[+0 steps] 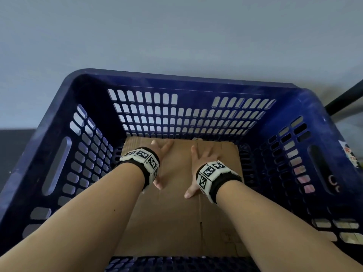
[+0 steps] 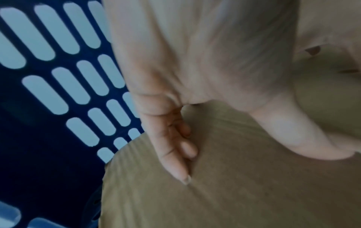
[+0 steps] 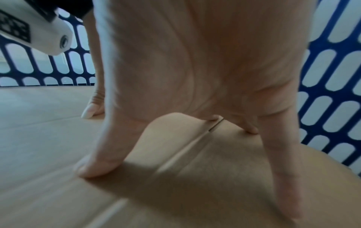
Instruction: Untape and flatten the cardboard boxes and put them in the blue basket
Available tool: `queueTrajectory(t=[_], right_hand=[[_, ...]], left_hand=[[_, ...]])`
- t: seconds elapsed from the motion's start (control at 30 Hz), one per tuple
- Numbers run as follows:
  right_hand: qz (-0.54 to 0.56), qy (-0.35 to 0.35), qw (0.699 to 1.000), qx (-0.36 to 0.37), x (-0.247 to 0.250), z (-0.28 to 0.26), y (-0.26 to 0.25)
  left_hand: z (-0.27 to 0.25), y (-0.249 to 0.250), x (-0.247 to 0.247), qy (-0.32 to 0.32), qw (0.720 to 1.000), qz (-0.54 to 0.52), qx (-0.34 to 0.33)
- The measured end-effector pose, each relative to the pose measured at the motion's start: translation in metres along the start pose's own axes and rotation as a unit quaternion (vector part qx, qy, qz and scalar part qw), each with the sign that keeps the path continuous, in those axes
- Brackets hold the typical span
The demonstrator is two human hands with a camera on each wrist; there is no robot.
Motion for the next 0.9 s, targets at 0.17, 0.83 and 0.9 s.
queueTrajectory(t=[0.17, 0.83, 0.9], right_hand=[[-0.021, -0.001, 1.0, 0.007, -0.002, 0.0, 0.001], [-0.009, 0.026, 0.999, 0.042, 0.007, -0.017, 0.013], [0.005, 0.058, 0.997, 0.049, 0.015, -0.024, 0.015]], left_hand=[[0.004, -0.002, -0.002, 0.008, 1.0, 0.0, -0.006], [-0.026, -0.012, 0.002, 0.051, 0.999, -0.012, -0.014], [-0.035, -0.013, 0.013, 0.105, 0.994, 0.007, -0.011]])
Point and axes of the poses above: each hand's wrist, its own z-axis towards the middle knuckle, its own x-axis out of the back of the hand, y = z × x, the point moved 3 cm from there along z, towards the middle knuckle, and after that the axes turned 4 degrees about y, right-handed, at the moved point
